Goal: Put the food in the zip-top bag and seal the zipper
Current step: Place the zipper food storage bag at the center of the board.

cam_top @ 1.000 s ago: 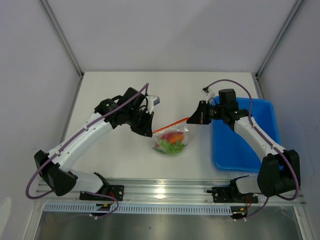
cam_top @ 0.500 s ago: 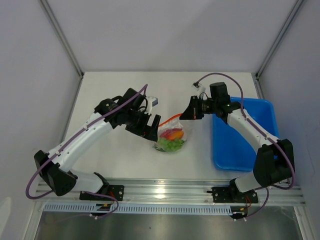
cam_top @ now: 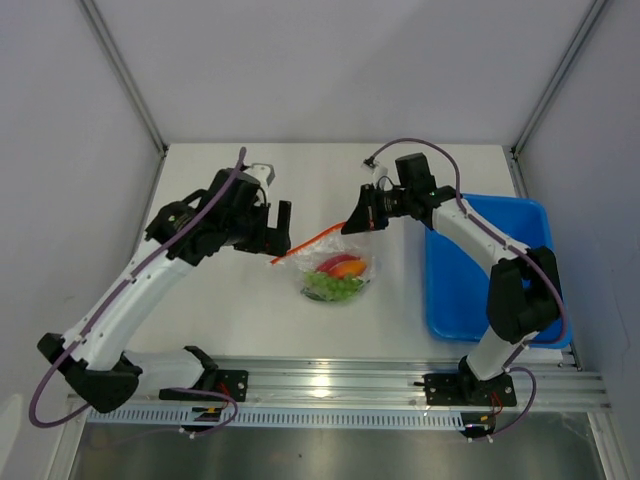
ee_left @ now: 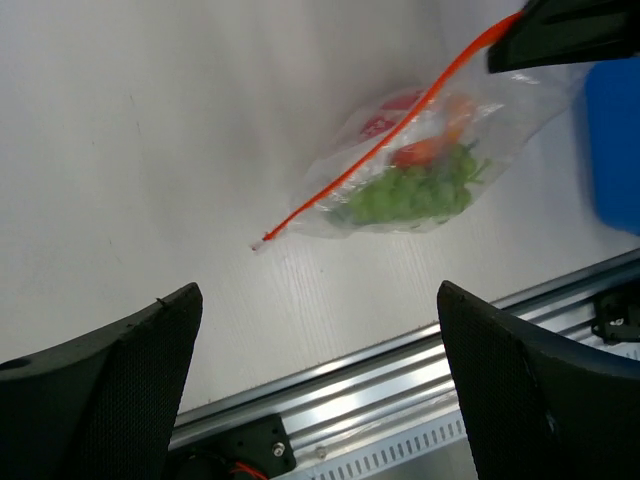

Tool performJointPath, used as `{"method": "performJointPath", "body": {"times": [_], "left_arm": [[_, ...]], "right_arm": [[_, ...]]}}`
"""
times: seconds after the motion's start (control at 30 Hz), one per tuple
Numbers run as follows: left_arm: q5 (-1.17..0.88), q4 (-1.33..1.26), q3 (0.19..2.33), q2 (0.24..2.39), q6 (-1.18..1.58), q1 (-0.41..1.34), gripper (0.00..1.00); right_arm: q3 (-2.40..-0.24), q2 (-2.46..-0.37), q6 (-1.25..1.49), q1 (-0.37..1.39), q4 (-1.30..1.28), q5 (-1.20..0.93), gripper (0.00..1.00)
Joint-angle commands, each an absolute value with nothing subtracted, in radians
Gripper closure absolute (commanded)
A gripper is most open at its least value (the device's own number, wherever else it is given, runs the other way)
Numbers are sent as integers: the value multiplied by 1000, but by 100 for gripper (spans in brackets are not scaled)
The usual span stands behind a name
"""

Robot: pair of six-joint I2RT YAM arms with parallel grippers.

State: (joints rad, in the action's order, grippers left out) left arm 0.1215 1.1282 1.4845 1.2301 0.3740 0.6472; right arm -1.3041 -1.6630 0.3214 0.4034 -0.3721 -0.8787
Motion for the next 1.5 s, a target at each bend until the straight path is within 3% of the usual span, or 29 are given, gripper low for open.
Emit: {"method": "performJointPath", "body": {"times": [0.0,0.43,0.6,0.8,0.97,1.07,1.33,1.47], "left_arm": [[152,1068,1539,1157,396,641,1],[32,1043,1487,1152,390,640,1],[8,1029,1451,1132,397,640,0],[-43,1003,1411,1114,410,641,1],[-66,982,1379,1100,411,641,0],[-69,977,1370,1094,410,641,0],[-130,957,1330,1088,413,638,1],[-153,933,1284,1063,416,624,0]], "right_arm": [[-1426,-1742,359,414,-344,-891,100],[-2060,-2345,572,365,-429,-775,100],[-2163,-2509,632,344,-410,-738,100],[-2171,-2536,545,359,-484,-684,99],[-2167,-2494,433,368,-532,-601,62],[-2184,-2459,390,376,-560,-548,48],[-2270,-2422,334,379,-649,-491,34],[-2275,-2375,301,405,-708,-398,2]]}}
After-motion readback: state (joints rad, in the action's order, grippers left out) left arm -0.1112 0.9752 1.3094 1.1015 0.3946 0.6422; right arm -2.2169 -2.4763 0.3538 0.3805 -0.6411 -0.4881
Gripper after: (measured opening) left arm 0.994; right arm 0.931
